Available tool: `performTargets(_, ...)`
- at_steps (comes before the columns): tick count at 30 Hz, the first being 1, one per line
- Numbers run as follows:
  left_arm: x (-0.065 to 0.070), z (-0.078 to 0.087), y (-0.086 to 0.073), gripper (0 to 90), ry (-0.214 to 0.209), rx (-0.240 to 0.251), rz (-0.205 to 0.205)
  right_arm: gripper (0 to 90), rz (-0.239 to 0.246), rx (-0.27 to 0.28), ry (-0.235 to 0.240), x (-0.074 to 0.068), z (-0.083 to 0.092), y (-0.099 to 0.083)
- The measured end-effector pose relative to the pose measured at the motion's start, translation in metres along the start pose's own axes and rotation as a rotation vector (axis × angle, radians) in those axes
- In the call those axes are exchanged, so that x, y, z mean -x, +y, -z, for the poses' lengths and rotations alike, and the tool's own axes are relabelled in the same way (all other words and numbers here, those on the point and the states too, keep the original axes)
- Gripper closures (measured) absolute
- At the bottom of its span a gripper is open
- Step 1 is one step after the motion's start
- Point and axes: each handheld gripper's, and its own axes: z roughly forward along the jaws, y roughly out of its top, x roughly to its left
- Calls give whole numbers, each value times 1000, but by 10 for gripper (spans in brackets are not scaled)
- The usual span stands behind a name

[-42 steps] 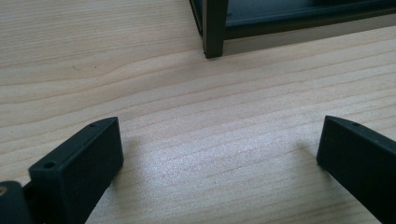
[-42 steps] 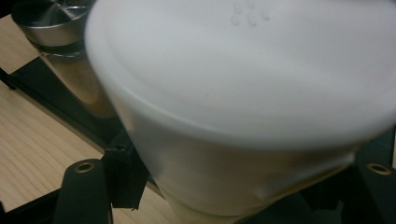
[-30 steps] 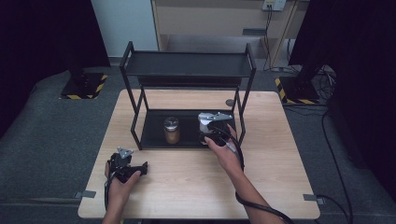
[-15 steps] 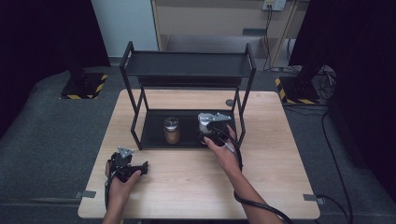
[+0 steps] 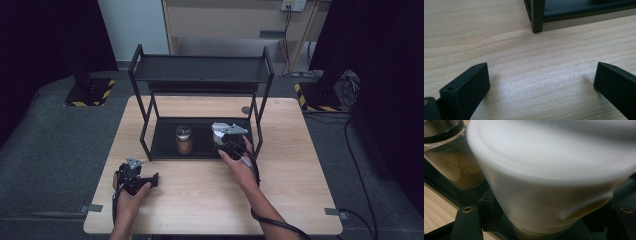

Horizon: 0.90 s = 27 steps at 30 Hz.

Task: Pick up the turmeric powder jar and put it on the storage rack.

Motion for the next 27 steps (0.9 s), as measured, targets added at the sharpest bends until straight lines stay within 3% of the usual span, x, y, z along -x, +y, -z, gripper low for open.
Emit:
performTargets(4,0,0,0,0,0,0,0,184,-14,-5,-10,1,1,-1)
performTargets(11,0,0,0,0,0,-1,-1,111,-26,-9,-20,-2,11,-8)
performTargets(18,0,0,0,0,0,-1,-1,93,-29,-11,-3,-5,24,-16)
performTargets(27,0,0,1,0,0,-1,-1,91,1,-13,30,-9,43,-24)
